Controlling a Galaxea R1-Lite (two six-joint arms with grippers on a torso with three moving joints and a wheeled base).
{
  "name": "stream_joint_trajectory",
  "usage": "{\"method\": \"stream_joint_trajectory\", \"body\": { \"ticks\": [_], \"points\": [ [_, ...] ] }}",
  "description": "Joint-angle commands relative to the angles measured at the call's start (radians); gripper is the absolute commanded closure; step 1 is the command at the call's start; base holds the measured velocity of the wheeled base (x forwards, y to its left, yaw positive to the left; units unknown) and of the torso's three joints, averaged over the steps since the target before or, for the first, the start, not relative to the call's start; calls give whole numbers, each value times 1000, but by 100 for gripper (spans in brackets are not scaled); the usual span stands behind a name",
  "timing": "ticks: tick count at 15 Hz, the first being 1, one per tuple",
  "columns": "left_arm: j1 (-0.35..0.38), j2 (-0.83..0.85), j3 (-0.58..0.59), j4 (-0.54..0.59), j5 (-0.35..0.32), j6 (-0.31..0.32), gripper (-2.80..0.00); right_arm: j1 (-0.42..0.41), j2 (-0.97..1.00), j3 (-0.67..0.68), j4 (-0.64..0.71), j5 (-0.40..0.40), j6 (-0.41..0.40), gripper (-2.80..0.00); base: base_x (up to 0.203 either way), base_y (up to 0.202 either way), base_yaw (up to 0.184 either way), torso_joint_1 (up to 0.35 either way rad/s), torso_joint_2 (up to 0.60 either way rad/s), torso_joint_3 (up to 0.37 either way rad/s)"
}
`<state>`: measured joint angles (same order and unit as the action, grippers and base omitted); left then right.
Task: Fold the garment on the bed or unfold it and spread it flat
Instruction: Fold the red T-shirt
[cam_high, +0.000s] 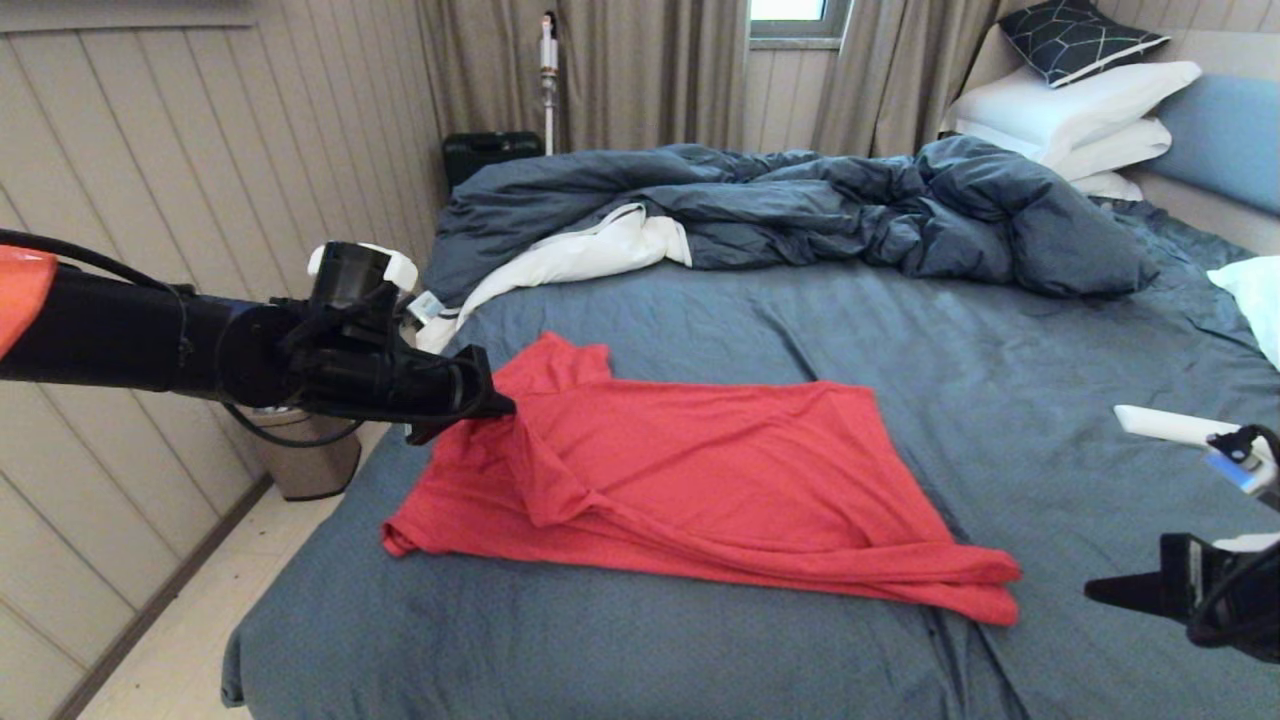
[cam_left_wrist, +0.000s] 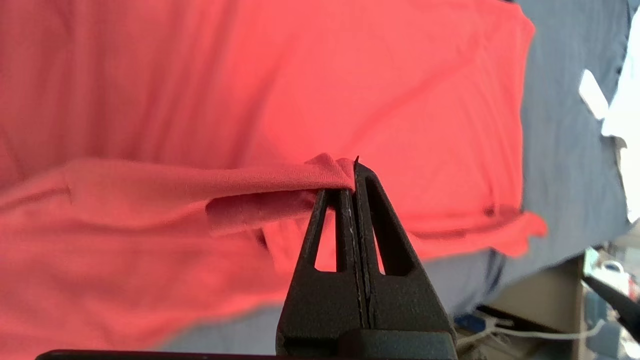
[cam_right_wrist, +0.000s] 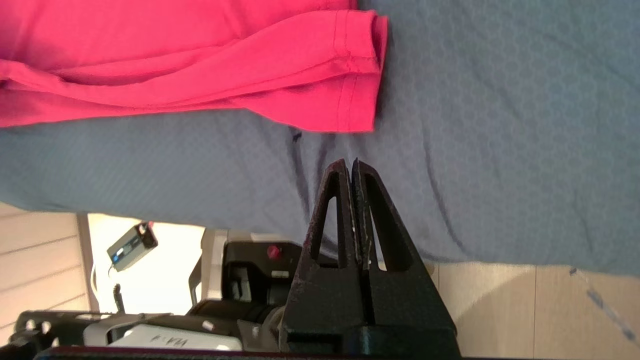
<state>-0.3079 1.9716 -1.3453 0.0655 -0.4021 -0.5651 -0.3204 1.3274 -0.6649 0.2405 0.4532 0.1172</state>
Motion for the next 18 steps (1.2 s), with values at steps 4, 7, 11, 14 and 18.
{"method": "stream_joint_trajectory", "body": {
  "ticks": [4, 7, 11, 14, 18],
  "points": [
    [13, 95, -25, -74, 15, -2, 0, 3, 4, 17, -20, 4, 1, 0, 0, 0, 0, 0, 0, 0],
    [18, 127, -25, -151, 126, -1, 0, 3, -7, 25, -20, 5, 1, 0, 0, 0, 0, 0, 0, 0],
    [19, 167, -23, -228, 237, 4, 0, 7, -16, 36, -21, 7, 1, 0, 0, 0, 0, 0, 0, 0],
    [19, 178, -22, -230, 241, 6, 0, 9, -16, 52, -49, 7, 1, 0, 0, 0, 0, 0, 0, 0],
    [19, 181, -12, -184, 241, 62, 0, 7, -13, 58, -50, 7, 1, 0, 0, 0, 0, 0, 0, 0]
  ]
}}
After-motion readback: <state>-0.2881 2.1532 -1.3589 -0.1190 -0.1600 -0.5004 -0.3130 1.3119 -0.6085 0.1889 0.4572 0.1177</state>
